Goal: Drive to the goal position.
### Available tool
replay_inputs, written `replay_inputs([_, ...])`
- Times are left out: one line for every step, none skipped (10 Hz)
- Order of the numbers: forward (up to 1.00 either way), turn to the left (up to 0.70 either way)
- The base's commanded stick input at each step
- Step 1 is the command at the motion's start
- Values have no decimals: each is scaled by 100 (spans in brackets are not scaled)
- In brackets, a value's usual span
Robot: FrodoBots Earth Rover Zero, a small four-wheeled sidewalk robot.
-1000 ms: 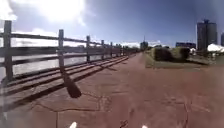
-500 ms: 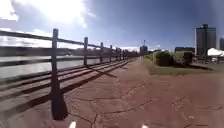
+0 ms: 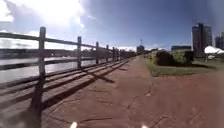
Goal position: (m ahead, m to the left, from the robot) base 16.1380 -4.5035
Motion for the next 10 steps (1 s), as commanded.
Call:
replay_inputs([85,0])
replay_inputs([85,-17])
replay_inputs([85,-34])
replay_inputs([85,-34])
replay_inputs([85,-34])
replay_inputs([85,-34])
replay_inputs([85,-34])
replay_inputs([85,-34])
replay_inputs([85,-34])
replay_inputs([85,-34])
